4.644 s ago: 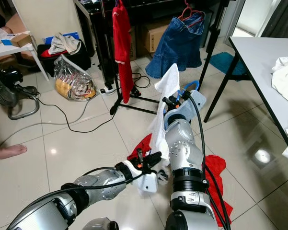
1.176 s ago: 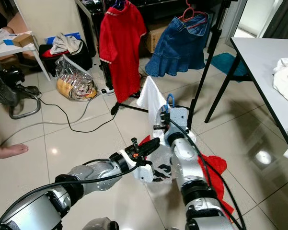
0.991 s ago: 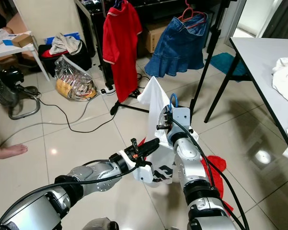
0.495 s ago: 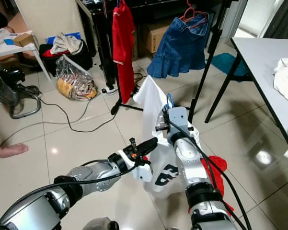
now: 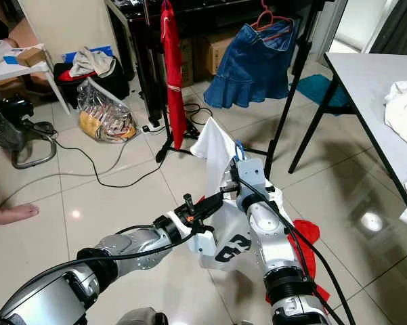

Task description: Hang hanger

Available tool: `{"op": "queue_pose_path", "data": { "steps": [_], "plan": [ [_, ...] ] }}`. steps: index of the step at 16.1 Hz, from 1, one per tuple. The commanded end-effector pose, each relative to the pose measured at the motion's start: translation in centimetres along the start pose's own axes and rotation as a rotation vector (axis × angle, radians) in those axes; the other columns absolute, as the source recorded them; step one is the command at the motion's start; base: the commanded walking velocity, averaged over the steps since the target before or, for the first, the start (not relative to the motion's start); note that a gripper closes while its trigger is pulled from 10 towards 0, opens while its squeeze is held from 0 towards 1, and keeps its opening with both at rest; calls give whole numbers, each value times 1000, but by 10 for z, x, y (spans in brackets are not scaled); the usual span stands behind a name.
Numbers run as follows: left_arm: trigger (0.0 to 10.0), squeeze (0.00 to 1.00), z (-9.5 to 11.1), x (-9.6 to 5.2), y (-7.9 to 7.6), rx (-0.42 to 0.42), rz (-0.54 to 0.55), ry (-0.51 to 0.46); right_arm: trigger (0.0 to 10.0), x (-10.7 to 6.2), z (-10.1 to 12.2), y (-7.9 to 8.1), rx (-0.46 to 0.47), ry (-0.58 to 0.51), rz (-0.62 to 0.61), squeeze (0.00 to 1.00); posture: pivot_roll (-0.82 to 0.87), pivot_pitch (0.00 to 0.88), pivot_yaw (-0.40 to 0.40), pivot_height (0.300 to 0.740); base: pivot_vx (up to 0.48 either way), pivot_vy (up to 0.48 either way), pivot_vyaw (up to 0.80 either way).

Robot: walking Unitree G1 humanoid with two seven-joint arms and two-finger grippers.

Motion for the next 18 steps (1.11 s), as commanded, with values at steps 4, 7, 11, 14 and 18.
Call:
{"op": "queue_pose_path", "data": {
  "steps": [4,7,11,14,18],
  "plan": [
    [10000,1000,-1,-1,5,-58,36,5,10000,0,9,0,1,-23,-22,0,84,0,36,740,0,0,0],
    [10000,102,-4,-1,5,-66,43,35,10000,1,12,-1,12,-31,-30,0,85,0,36,740,0,0,0],
    [10000,0,-4,-1,6,-65,56,37,10000,1,18,-2,20,-55,-39,0,83,0,38,740,0,0,0],
    [10000,0,-2,1,9,-56,72,26,10000,1,19,-4,6,-64,-50,0,83,0,38,740,0,0,0],
    [10000,0,-1,2,14,-55,83,9,10000,1,24,-6,-75,-88,-59,0,84,0,40,740,0,0,0]
  ]
}}
Point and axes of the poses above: a point about 5 cm out from each wrist's last joint towards the gripper, its own x axis pointing out of the wrist towards the gripper, its own z axis along the axis of the wrist's last joint, y = z × x, the point moved 4 cm from there along x, pointing out of the wrist towards the gripper, and after that the axes turned 1 degree about x, right-handed, at the moved point
